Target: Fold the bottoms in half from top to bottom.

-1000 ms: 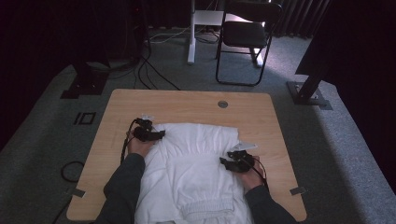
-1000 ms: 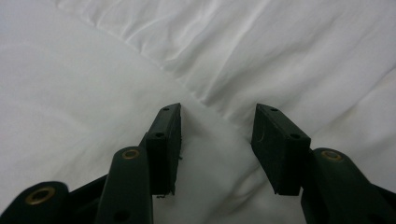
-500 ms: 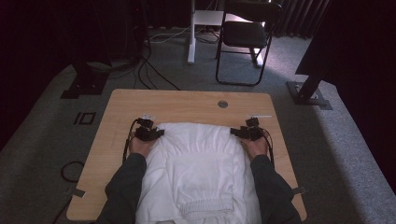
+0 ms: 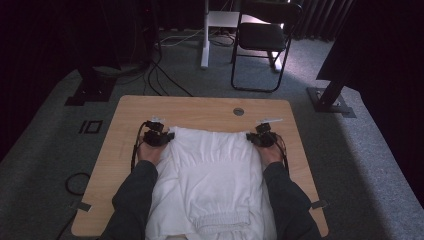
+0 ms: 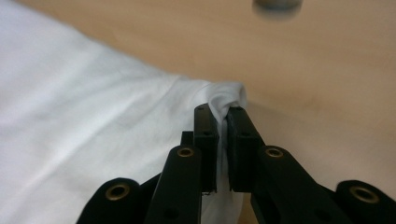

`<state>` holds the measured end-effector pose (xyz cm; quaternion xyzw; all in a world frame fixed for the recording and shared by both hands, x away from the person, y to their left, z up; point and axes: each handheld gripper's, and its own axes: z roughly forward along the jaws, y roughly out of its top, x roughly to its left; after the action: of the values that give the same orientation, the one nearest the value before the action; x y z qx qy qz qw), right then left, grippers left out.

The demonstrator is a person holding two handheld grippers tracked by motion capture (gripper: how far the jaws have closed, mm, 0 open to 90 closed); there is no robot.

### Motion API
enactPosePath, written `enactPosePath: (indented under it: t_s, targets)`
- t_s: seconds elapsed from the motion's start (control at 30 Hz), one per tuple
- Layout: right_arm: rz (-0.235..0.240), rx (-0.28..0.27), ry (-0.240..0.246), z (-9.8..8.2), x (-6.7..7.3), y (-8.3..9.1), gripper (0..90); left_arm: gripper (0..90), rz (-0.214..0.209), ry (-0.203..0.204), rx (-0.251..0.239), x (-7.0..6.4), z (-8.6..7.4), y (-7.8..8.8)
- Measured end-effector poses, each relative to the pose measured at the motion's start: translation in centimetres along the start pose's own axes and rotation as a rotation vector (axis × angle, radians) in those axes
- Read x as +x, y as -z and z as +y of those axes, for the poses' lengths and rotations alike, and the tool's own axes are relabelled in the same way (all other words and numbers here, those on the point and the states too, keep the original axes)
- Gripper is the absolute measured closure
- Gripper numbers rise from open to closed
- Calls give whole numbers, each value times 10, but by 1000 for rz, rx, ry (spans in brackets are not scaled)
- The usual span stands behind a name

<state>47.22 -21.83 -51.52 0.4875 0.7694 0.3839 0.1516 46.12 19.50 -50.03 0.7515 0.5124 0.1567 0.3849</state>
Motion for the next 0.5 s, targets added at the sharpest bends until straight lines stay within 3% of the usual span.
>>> enactPosePath:
  t_s: [0.03, 0.07, 0.2, 0.23, 0.27, 0.3, 0.33, 0.5]
  targets:
    - [15, -54, 12, 11, -1, 16, 841, 812, -6, -1, -25, -1, 5, 6]
    - [10, -76, 25, 17, -1, 23, 840, 811, -17, -7, -81, -5, 16, 20]
    - [-7, -170, 64, 41, 0, 54, 840, 811, -31, -43, -173, -13, 39, 45]
    - [-7, -170, 64, 41, 0, 54, 840, 812, -31, -43, -173, -13, 39, 45]
    - [-9, -202, 67, 46, 1, 61, 840, 812, -33, -52, -193, -15, 45, 51]
    - [-15, -275, 86, 55, 2, 76, 840, 811, -33, -59, -210, -16, 48, 55]
    - [-20, -299, 87, 59, 3, 83, 839, 811, -33, -75, -236, -19, 55, 64]
    - [-12, -297, 121, 62, 7, 93, 837, 811, -36, -97, -231, -22, 54, 72]
